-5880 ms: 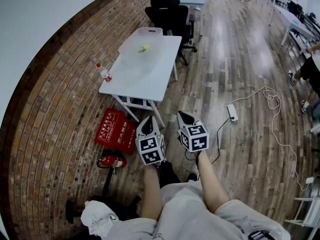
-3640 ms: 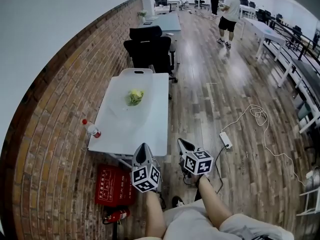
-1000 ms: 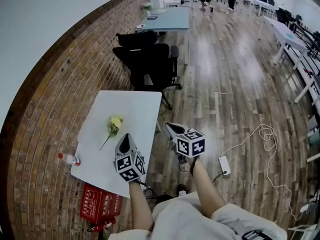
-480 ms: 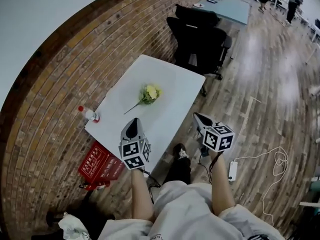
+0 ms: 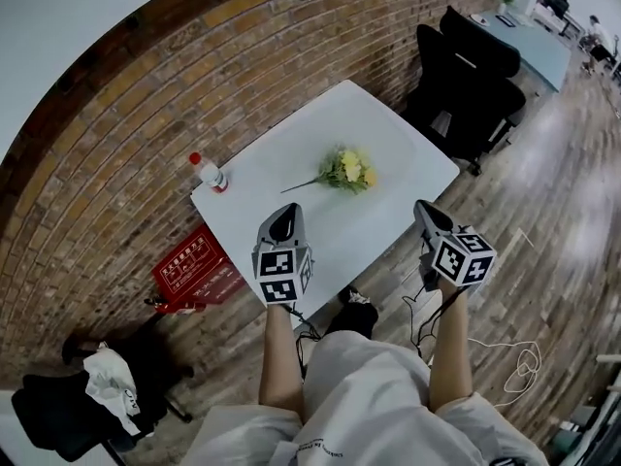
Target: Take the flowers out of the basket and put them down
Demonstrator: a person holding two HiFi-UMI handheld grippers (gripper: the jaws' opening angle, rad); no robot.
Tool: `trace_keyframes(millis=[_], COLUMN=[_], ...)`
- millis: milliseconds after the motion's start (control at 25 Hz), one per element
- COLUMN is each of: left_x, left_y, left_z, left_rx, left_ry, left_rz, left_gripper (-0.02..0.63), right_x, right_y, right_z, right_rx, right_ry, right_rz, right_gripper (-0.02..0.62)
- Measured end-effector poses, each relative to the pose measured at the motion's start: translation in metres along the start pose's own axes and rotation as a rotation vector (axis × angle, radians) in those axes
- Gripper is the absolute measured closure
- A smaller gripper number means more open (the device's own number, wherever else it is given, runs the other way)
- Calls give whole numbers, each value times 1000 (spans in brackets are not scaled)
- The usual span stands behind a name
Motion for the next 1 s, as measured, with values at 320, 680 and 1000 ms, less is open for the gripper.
trace_keyframes(millis=[320,680,1000], left_x=[5,6,11], left_y=[-34,-60,-71], left_z=[14,22,30], left_rx=[15,71,62], left_ry=[14,5,-31], left_rz=[72,122,173], left_gripper=[589,588,588], right_x=[-58,-108,-78], right_y=[-69,-169,-273], right_z=[-18,-4,37], right_rx=[-126,-363,-653], right_ry=[127,373,698], right_rz=[130,297,634], right_gripper=[577,577,575])
Point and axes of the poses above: the fingertips, and each gripper's own axes: y backward along the fingers, z to its left, x out of its underside, the point moved 7 cm from there along y, backward along the fingers, and after that the axes turned 15 degrees about -x, right-handed, at the moved point
